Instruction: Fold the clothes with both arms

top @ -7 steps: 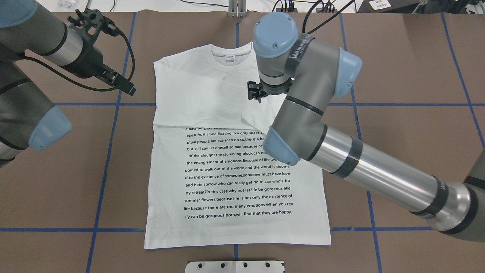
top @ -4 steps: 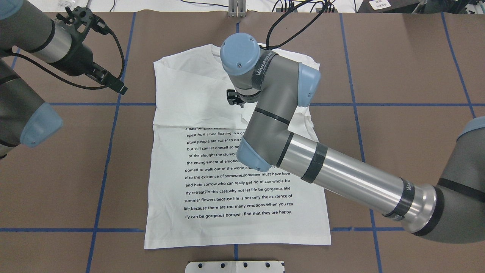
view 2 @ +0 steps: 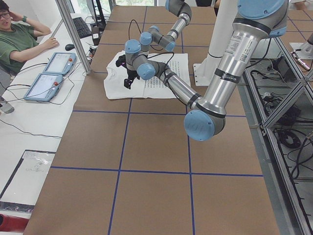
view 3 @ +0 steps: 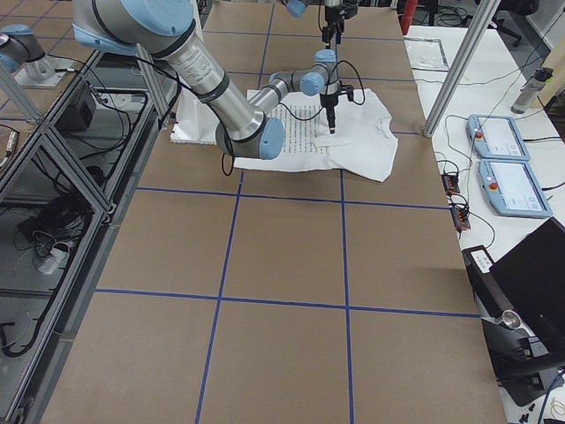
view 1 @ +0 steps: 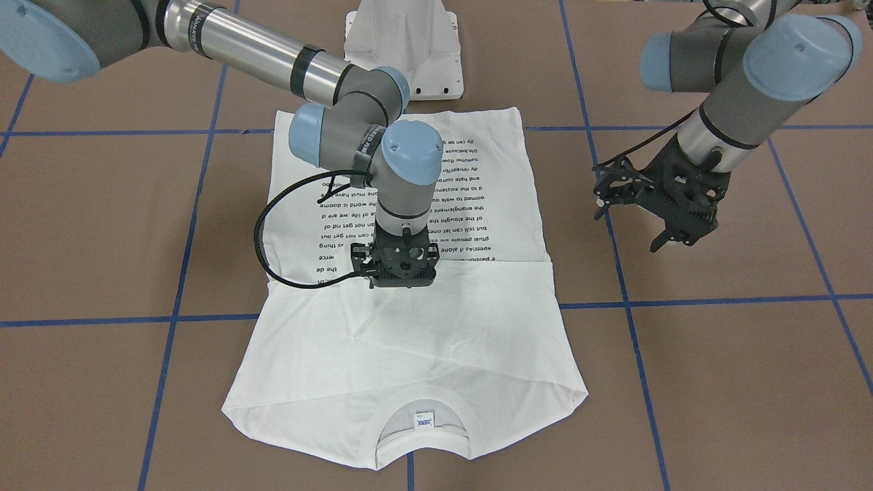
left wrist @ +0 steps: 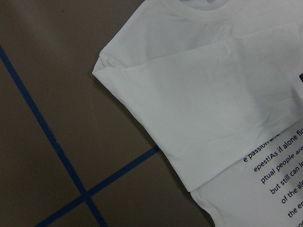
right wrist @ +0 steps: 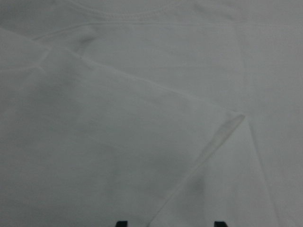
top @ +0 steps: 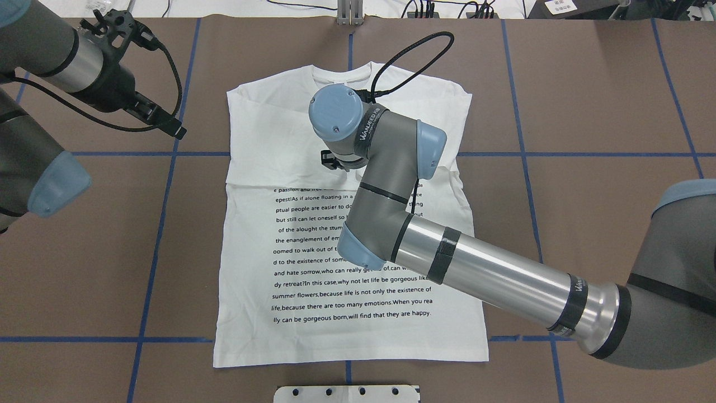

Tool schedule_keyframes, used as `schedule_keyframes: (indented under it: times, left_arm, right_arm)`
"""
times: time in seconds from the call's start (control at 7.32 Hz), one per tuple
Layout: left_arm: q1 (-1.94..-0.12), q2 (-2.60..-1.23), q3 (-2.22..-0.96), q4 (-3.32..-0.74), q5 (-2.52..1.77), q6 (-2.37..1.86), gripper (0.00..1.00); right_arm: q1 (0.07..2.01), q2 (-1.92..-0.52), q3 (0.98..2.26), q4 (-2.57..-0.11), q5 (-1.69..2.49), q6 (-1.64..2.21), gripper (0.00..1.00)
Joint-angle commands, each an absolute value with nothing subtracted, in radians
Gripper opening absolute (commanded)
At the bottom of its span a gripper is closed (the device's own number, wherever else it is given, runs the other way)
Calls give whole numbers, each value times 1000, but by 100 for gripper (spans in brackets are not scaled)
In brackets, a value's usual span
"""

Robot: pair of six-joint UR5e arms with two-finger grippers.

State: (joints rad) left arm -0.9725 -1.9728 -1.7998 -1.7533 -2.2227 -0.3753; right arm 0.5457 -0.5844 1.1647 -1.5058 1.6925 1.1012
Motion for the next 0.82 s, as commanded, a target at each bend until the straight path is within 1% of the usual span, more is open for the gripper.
schedule_keyframes:
  times: [0.0,0.14,0.41,0.55,0.68]
  left_arm:
    - [-973,-1973,-1801,-1753,-2223,-377,100]
    - [-973,-1973,-1802,-1753,-2223,-377,100]
    - [-973,-1970,-1805,-1752,-2223,-377,100]
    - [-973,-1970,-1805,-1753,-2223,-377,100]
    - [-973,-1970,-1805,-1753,-2223,-379,100]
  right_arm:
    - [538,-586,1164,-1505,1687,1101,62]
    - [534,-589,1163,-1505,1686,1101,61]
    - [534,-591,1163,-1505,1686,1100,51]
    - [535,-589,1164,-1505,1686,1101,40]
    - [534,-591,1163,-1505,1686,1101,17]
